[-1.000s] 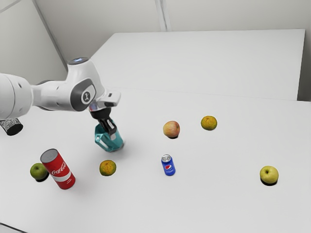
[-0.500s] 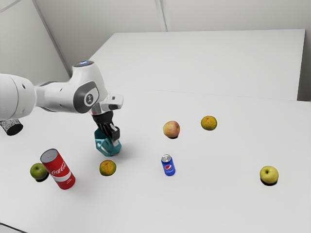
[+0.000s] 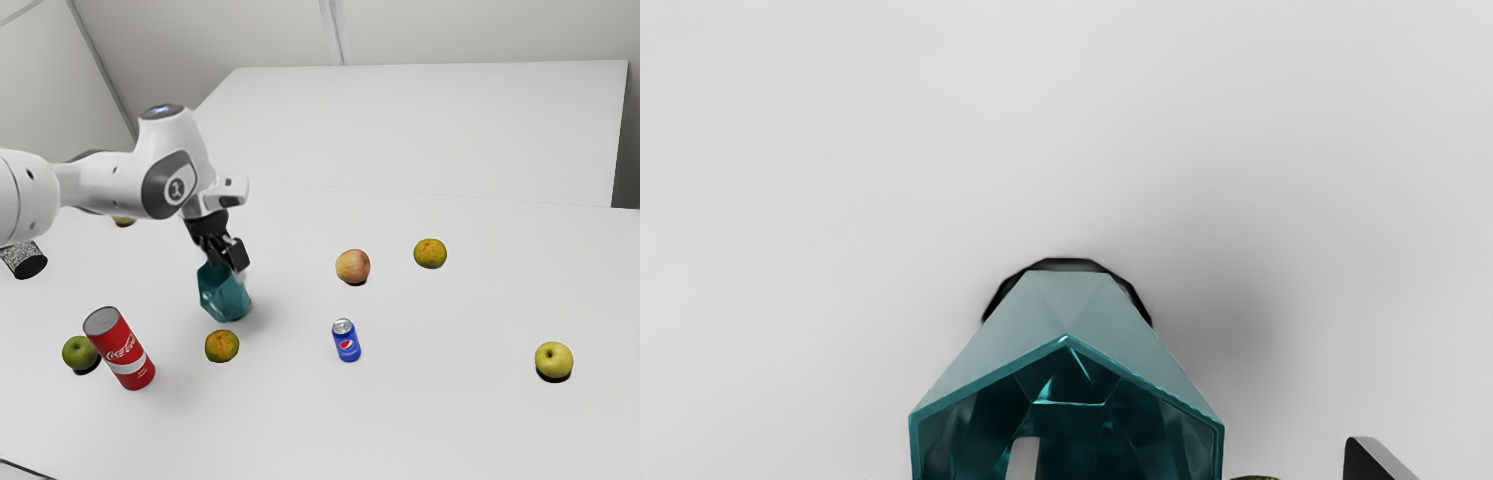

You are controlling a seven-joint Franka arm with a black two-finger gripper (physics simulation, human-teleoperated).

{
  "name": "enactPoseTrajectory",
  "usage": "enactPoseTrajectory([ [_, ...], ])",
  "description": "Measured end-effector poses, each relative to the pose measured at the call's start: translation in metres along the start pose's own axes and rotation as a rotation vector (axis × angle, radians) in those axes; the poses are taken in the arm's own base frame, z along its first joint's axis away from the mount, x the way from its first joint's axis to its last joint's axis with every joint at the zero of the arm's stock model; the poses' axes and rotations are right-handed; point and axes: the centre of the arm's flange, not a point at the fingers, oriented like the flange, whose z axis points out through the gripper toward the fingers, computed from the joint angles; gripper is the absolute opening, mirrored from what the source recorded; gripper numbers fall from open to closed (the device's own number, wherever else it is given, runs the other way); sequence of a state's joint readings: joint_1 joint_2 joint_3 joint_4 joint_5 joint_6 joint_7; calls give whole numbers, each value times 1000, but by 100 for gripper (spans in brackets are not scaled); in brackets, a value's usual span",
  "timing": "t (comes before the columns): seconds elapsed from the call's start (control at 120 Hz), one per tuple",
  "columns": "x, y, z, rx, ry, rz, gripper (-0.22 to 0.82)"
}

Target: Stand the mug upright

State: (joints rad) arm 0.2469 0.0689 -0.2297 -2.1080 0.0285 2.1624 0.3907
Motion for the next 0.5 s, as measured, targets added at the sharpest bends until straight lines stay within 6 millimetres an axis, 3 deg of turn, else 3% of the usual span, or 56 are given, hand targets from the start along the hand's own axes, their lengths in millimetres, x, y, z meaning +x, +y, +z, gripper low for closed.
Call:
enactPoseTrajectory([
  [0.067, 5, 2, -10, 7, 16, -6, 52],
  [0.167, 20, 2, -43, 26, 50, -32, 55],
  [0.325, 47, 8, -134, 76, 124, -85, 58],
  [0.5, 52, 17, -199, 79, 140, -159, 59],
])
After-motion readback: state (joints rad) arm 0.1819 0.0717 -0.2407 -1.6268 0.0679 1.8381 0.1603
